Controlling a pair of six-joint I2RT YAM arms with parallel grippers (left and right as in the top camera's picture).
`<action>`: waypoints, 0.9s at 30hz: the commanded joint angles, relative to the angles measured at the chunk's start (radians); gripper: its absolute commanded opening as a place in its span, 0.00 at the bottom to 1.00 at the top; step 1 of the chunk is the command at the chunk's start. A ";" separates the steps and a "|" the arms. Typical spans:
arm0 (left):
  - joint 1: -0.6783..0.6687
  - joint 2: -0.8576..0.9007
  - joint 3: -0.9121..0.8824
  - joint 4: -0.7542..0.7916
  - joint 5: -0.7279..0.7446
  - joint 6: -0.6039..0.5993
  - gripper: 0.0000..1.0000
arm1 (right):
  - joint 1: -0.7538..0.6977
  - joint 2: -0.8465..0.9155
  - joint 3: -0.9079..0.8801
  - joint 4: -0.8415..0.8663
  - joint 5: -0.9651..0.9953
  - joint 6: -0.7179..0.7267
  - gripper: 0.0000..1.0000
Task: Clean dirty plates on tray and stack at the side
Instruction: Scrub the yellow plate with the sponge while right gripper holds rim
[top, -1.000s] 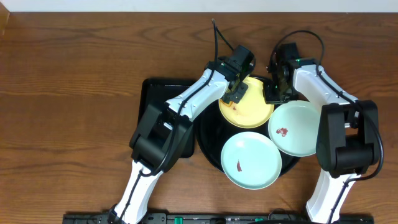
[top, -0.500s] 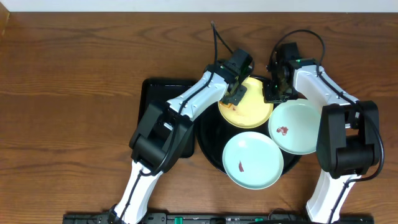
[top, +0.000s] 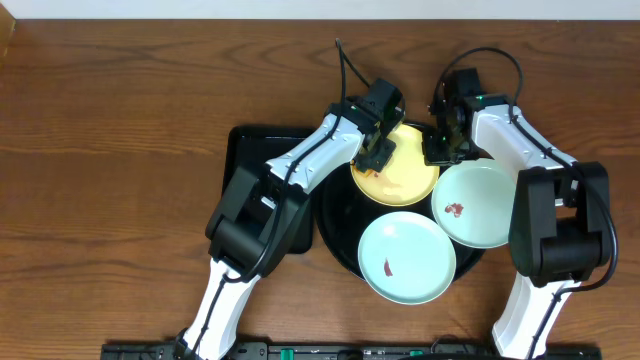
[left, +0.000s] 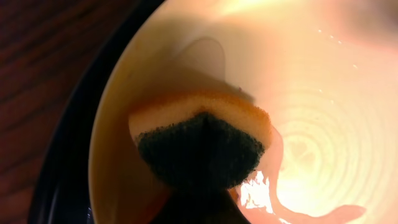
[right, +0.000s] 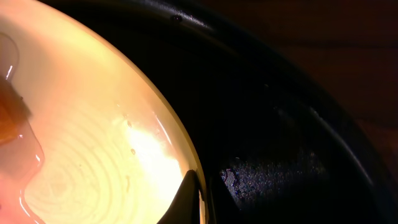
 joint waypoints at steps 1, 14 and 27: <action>-0.007 0.021 -0.043 -0.040 0.045 -0.044 0.08 | 0.012 0.006 -0.021 -0.004 0.021 0.005 0.01; -0.034 0.021 -0.065 -0.037 0.118 -0.100 0.08 | 0.012 0.006 -0.021 -0.004 0.021 0.005 0.01; -0.057 0.021 -0.079 -0.005 0.122 -0.306 0.08 | 0.012 0.006 -0.021 -0.007 0.021 0.005 0.01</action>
